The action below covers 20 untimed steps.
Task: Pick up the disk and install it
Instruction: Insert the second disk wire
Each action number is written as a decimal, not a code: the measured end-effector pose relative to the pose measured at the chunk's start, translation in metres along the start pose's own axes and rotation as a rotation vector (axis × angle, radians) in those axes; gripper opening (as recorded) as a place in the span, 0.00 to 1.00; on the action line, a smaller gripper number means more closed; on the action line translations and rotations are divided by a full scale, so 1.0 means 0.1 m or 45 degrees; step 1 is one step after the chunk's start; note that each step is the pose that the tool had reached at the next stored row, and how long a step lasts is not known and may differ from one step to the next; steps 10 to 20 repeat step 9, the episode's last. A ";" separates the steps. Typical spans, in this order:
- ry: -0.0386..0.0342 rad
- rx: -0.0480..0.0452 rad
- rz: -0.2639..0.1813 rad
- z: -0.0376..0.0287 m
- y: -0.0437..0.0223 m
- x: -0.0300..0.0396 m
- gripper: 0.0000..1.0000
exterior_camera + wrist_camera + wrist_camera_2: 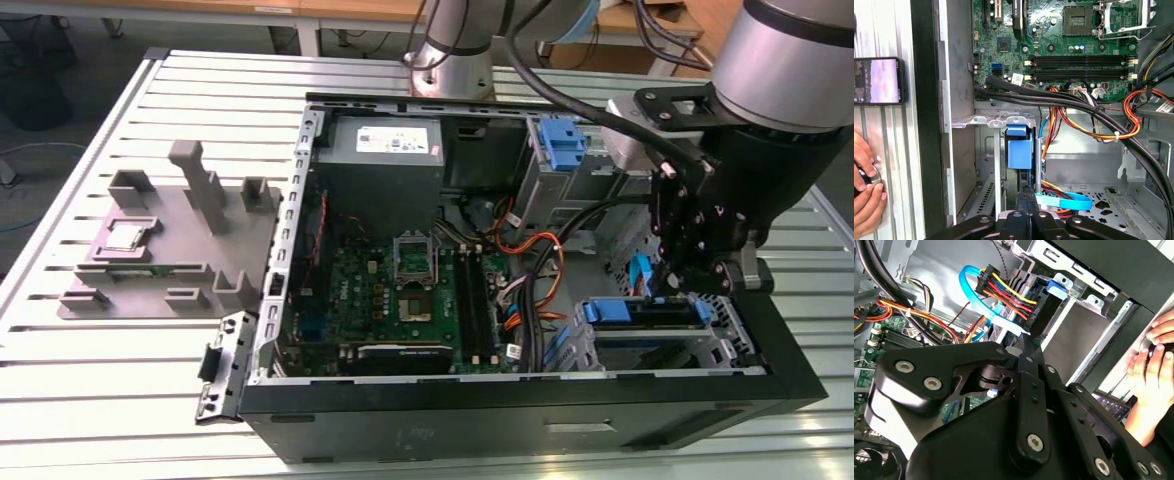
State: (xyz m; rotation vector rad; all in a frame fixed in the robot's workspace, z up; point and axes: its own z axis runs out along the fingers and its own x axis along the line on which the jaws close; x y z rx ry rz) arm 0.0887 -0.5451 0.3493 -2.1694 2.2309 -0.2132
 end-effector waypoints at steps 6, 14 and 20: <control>0.0001 0.000 0.000 0.000 0.000 0.000 0.10; 0.0001 0.000 0.000 0.000 0.000 0.000 0.10; 0.0001 0.000 0.000 0.000 0.000 0.000 0.10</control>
